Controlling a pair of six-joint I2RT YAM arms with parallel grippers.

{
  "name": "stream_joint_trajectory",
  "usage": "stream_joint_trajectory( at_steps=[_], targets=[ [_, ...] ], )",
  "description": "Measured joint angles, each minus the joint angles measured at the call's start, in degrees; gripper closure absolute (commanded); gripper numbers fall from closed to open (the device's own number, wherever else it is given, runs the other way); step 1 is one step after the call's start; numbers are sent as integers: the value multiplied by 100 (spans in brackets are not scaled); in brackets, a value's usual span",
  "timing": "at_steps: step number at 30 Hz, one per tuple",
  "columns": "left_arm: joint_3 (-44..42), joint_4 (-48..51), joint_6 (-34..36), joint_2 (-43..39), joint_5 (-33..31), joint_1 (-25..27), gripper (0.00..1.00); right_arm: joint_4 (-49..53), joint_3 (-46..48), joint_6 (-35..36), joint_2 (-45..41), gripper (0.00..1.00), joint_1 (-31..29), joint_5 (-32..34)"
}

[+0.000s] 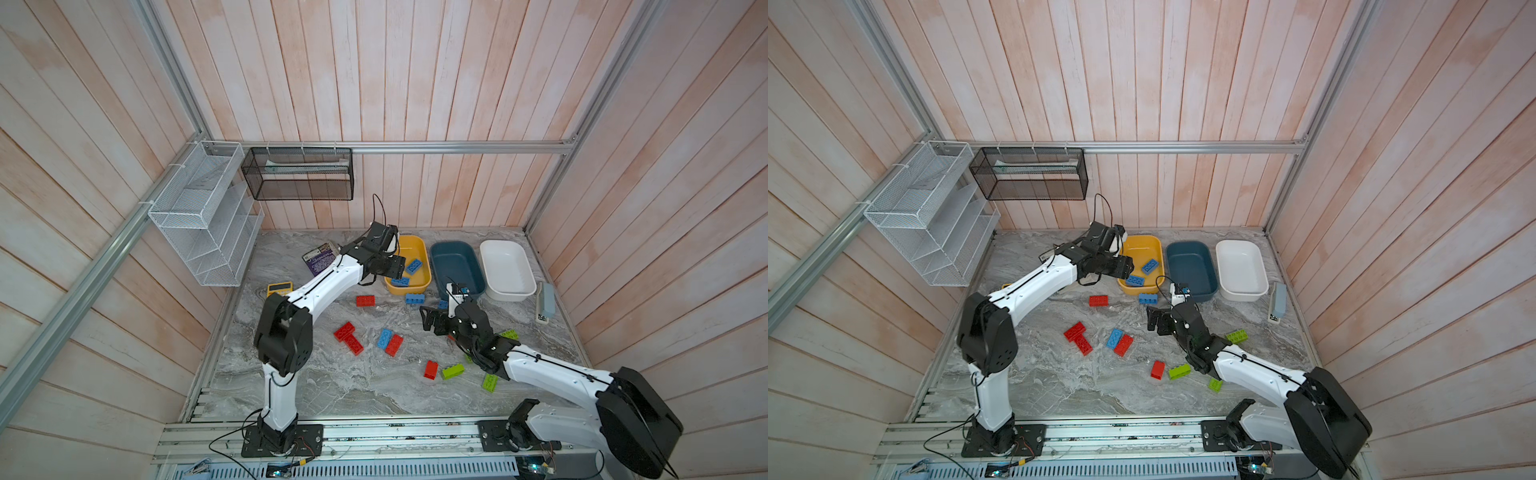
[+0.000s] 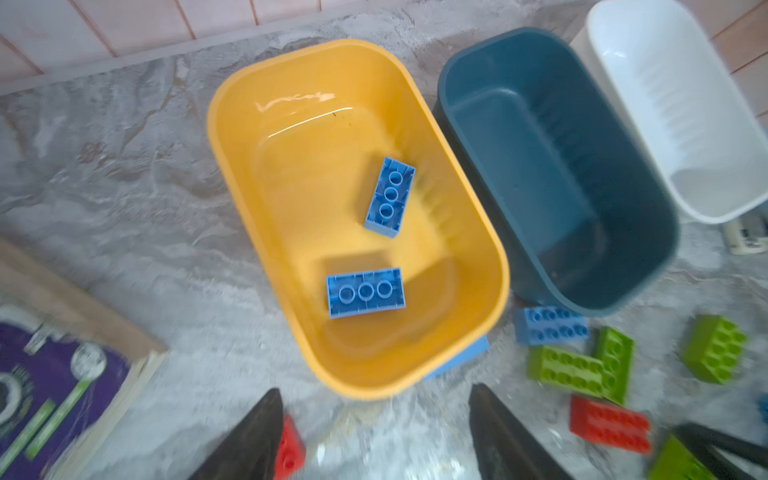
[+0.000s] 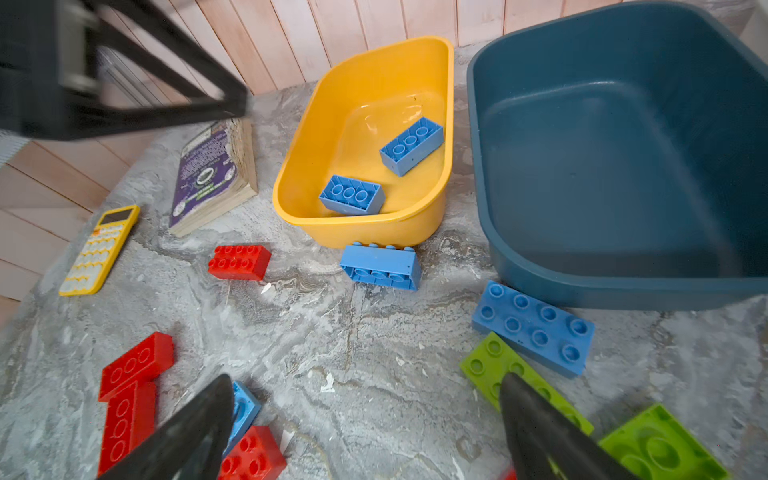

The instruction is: Sort the legos into containers by color

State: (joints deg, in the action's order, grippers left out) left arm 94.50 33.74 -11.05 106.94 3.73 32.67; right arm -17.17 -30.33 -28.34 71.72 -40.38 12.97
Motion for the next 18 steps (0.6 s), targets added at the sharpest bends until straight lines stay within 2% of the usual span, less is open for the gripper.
stream_joint_trajectory(
  at_steps=[7, 11, 18],
  targets=[
    [-2463, -857, -479, -3117, -195, 85, 6, 232, -929, -107, 1080, 1, -74, 256],
    [-3558, -1047, -741, -4199, -297, 83, 6, 319, -1329, -299, 1720, 1, -114, 490],
    [-4610, -1029, -981, -5128, -522, 68, 6, 721, -2312, -481, 2876, 1, -116, 876]
  ],
)
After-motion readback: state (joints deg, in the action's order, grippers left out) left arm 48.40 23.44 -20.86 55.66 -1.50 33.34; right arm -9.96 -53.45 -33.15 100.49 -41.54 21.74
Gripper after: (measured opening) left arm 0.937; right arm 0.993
